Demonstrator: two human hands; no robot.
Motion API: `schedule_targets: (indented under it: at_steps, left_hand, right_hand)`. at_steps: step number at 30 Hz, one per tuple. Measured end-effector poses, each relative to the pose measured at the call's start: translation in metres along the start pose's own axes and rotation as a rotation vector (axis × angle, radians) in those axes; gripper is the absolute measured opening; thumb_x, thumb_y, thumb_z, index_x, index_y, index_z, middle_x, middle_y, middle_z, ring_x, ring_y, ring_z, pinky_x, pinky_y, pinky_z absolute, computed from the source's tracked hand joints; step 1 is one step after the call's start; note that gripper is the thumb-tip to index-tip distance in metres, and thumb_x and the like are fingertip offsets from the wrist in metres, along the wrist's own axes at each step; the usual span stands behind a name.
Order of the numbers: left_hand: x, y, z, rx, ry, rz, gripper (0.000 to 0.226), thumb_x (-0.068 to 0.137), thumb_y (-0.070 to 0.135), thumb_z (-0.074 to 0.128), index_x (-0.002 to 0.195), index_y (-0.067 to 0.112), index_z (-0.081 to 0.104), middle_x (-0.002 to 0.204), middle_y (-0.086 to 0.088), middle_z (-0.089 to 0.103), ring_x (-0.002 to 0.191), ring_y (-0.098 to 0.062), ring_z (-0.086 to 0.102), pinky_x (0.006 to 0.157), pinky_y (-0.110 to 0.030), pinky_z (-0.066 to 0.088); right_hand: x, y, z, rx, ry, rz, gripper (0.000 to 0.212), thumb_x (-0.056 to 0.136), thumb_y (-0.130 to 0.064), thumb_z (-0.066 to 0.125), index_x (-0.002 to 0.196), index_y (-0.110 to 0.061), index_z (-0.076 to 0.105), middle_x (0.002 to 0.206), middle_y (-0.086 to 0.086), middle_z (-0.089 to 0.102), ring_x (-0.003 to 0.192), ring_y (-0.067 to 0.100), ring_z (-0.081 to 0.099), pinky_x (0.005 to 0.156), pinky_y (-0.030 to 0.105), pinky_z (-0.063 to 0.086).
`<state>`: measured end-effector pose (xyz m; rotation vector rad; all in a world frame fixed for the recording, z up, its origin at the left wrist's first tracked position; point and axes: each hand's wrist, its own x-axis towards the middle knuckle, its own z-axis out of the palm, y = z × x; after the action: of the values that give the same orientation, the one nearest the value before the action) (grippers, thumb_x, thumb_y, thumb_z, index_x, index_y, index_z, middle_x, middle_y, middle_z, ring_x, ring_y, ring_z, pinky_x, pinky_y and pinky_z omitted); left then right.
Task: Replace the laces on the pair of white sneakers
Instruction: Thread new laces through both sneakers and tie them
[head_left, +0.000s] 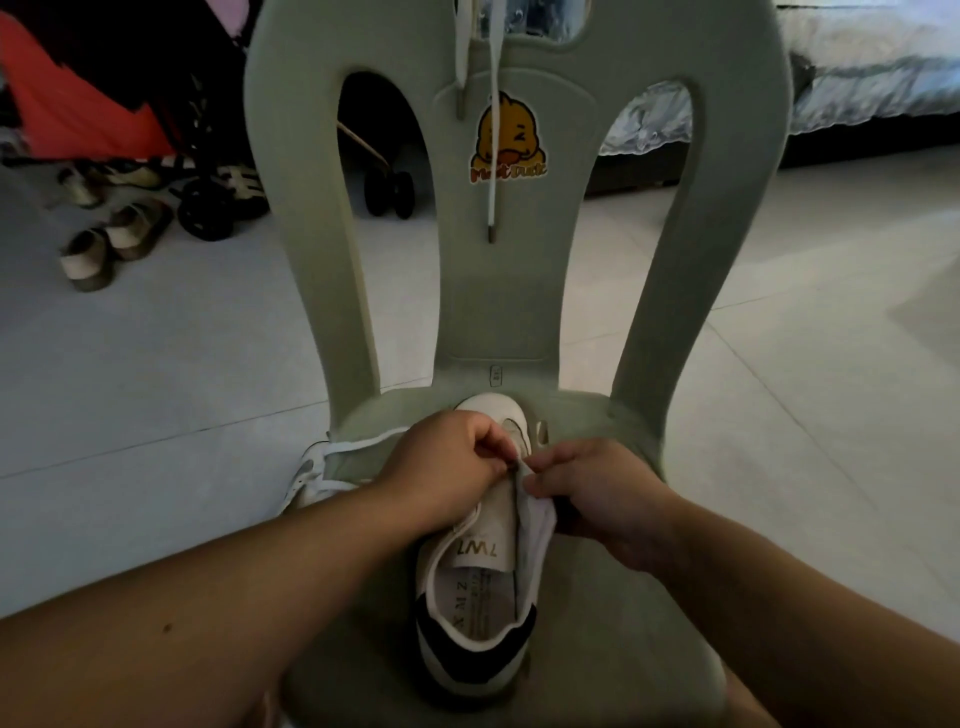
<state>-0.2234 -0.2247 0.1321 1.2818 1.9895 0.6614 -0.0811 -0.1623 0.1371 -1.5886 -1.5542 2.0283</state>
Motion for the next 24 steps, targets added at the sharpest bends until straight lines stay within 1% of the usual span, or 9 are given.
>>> schedule_targets:
  at_steps: [4, 7, 10, 13, 15, 17, 20, 22, 24]
  left_hand:
    - [0.001, 0.001, 0.004, 0.074, 0.042, 0.045, 0.017, 0.086, 0.017, 0.063, 0.083, 0.034, 0.059, 0.078, 0.014, 0.061, 0.078, -0.005, 0.058, 0.069, -0.023, 0.045]
    - [0.002, 0.003, 0.008, 0.126, 0.058, 0.070, 0.018, 0.085, 0.017, 0.062, 0.083, 0.034, 0.058, 0.083, 0.011, 0.064, 0.080, -0.010, 0.059, 0.070, -0.026, 0.046]
    - [0.003, 0.006, 0.008, 0.128, 0.042, 0.093, 0.013, 0.086, 0.020, 0.061, 0.090, 0.032, 0.063, 0.086, 0.009, 0.066, 0.082, -0.010, 0.060, 0.074, -0.030, 0.051]
    - [0.001, 0.004, 0.004, 0.219, 0.055, 0.150, 0.018, 0.084, 0.027, 0.062, 0.101, 0.032, 0.062, 0.098, 0.008, 0.064, 0.089, -0.012, 0.058, 0.079, -0.032, 0.050]
    - [-0.002, -0.001, 0.003, 0.358, 0.073, 0.169, 0.036, 0.082, 0.035, 0.064, 0.116, 0.035, 0.055, 0.114, 0.006, 0.052, 0.104, -0.015, 0.048, 0.086, -0.032, 0.046]
    - [-0.005, -0.008, 0.001, 0.399, 0.058, 0.111, 0.052, 0.080, 0.042, 0.064, 0.128, 0.039, 0.044, 0.124, 0.007, 0.042, 0.115, -0.017, 0.035, 0.092, -0.030, 0.038]
    - [-0.008, -0.014, -0.001, 0.398, 0.076, 0.068, 0.059, 0.077, 0.046, 0.064, 0.131, 0.039, 0.041, 0.128, 0.007, 0.039, 0.118, -0.018, 0.030, 0.095, -0.029, 0.033]
    - [-0.009, -0.016, 0.000, 0.402, 0.092, 0.057, 0.057, 0.078, 0.047, 0.063, 0.131, 0.039, 0.043, 0.129, 0.006, 0.040, 0.119, -0.019, 0.029, 0.099, -0.032, 0.034]
    - [-0.010, -0.018, 0.001, 0.392, 0.097, 0.034, 0.057, 0.077, 0.047, 0.063, 0.130, 0.040, 0.043, 0.130, 0.006, 0.041, 0.121, -0.020, 0.030, 0.102, -0.037, 0.035]
  right_hand:
    - [-0.001, 0.000, 0.002, -0.054, -0.004, -0.022, 0.009, 0.085, -0.010, 0.066, 0.091, -0.009, 0.073, 0.090, 0.012, 0.071, 0.080, 0.020, 0.068, 0.074, 0.033, 0.059]
    - [0.000, 0.001, 0.002, 0.017, -0.007, -0.008, 0.019, 0.094, -0.024, 0.057, 0.094, -0.008, 0.068, 0.076, 0.006, 0.069, 0.065, 0.012, 0.065, 0.065, 0.030, 0.053]
    - [0.000, 0.004, 0.005, 0.018, 0.026, -0.010, 0.012, 0.093, -0.022, 0.060, 0.089, -0.013, 0.066, 0.067, -0.002, 0.066, 0.057, 0.007, 0.061, 0.057, 0.025, 0.049]
    - [-0.001, 0.005, 0.005, -0.047, 0.125, -0.053, 0.011, 0.092, -0.021, 0.061, 0.087, -0.012, 0.067, 0.074, 0.001, 0.070, 0.065, 0.011, 0.066, 0.061, 0.028, 0.050]
    - [-0.004, 0.001, -0.001, -0.050, 0.196, -0.084, 0.011, 0.092, -0.018, 0.060, 0.086, -0.012, 0.066, 0.079, 0.004, 0.071, 0.071, 0.016, 0.067, 0.063, 0.030, 0.049]
    - [-0.009, -0.003, -0.012, -0.006, 0.250, -0.093, 0.011, 0.093, -0.017, 0.058, 0.087, -0.012, 0.065, 0.078, 0.006, 0.069, 0.071, 0.018, 0.066, 0.061, 0.029, 0.049]
    - [-0.020, -0.007, -0.039, 0.069, 0.334, -0.114, 0.011, 0.093, -0.016, 0.057, 0.087, -0.009, 0.063, 0.074, 0.007, 0.067, 0.068, 0.019, 0.064, 0.059, 0.030, 0.047]
    - [-0.027, -0.006, -0.059, 0.171, 0.411, -0.126, 0.011, 0.094, -0.013, 0.055, 0.087, -0.007, 0.061, 0.072, 0.006, 0.065, 0.066, 0.019, 0.062, 0.059, 0.030, 0.047]
    - [-0.034, -0.005, -0.083, 0.307, 0.507, -0.126, 0.014, 0.097, -0.013, 0.049, 0.087, -0.011, 0.058, 0.072, 0.004, 0.066, 0.066, 0.016, 0.063, 0.060, 0.031, 0.046]
